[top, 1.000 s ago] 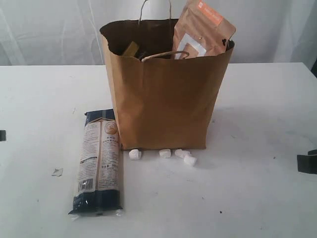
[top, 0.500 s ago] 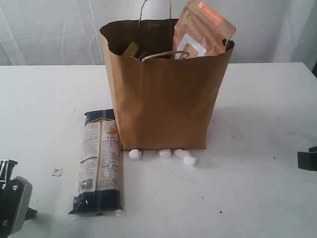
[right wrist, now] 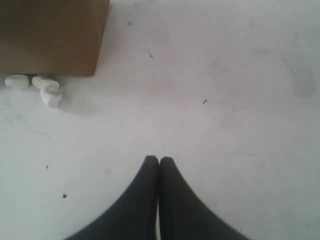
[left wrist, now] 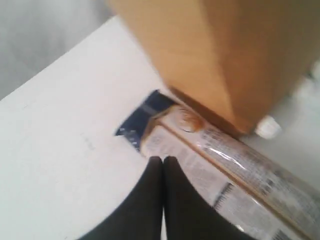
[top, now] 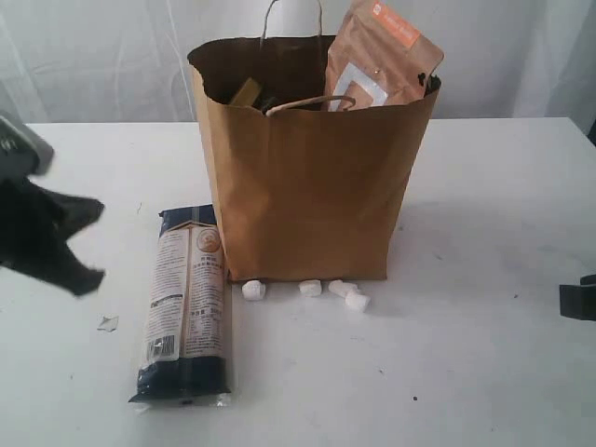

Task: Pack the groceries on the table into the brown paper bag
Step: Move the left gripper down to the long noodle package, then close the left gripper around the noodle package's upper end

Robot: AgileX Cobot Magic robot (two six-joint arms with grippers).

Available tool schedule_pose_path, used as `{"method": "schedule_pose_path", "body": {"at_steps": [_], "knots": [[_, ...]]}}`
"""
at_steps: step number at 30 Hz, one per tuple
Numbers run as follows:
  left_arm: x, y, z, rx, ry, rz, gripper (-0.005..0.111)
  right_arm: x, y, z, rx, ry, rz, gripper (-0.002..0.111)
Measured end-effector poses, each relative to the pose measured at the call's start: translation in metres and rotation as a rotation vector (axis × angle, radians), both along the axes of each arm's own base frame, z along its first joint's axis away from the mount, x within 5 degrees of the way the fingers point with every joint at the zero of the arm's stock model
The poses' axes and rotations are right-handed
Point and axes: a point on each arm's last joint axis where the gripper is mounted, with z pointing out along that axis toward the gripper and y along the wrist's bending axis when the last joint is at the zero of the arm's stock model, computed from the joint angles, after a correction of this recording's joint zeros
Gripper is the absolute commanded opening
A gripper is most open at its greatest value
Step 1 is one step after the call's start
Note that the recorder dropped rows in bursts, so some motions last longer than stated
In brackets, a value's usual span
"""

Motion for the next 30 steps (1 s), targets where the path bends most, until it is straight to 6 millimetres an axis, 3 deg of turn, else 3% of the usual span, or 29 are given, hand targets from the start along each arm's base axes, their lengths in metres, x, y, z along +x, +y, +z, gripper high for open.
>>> {"method": "schedule_pose_path", "body": {"at_steps": [1,3,5,7,9,11,14,17,23,30], "knots": [[0.01,0.008,0.021,-0.083,0.044,0.184,0.0,0.0,0.0,0.0,0.0,0.0,0.0,0.0],[0.02,0.021,0.043,-0.177,0.13,0.455,0.0,0.0,0.0,0.0,0.0,0.002,0.001,0.0],[0.025,0.026,0.053,-0.134,0.214,0.554,0.0,0.0,0.0,0.0,0.0,0.002,0.001,0.0],[0.024,0.014,0.052,-0.063,0.402,0.456,0.0,0.0,0.0,0.0,0.0,0.002,0.001,0.0],[0.016,-0.005,0.039,0.075,0.67,0.191,0.0,0.0,0.0,0.0,0.0,0.002,0.001,0.0],[0.008,-0.021,0.027,0.105,0.855,-0.035,0.0,0.0,0.0,0.0,0.0,0.002,0.001,0.0],[0.015,-0.031,0.027,0.033,0.823,-0.086,0.003,0.0,0.0,0.0,0.001,0.006,0.002,0.0],[0.024,-0.034,0.032,-0.022,0.722,-0.066,0.022,-0.001,0.0,-0.001,0.002,0.016,0.006,0.0],[0.035,-0.036,0.03,-0.022,0.634,-0.072,0.103,-0.002,0.001,-0.002,0.003,0.025,0.009,0.0],[0.046,-0.041,0.028,-0.117,0.6,-0.031,0.105,-0.002,0.001,-0.002,0.005,0.028,0.01,0.0]]}}
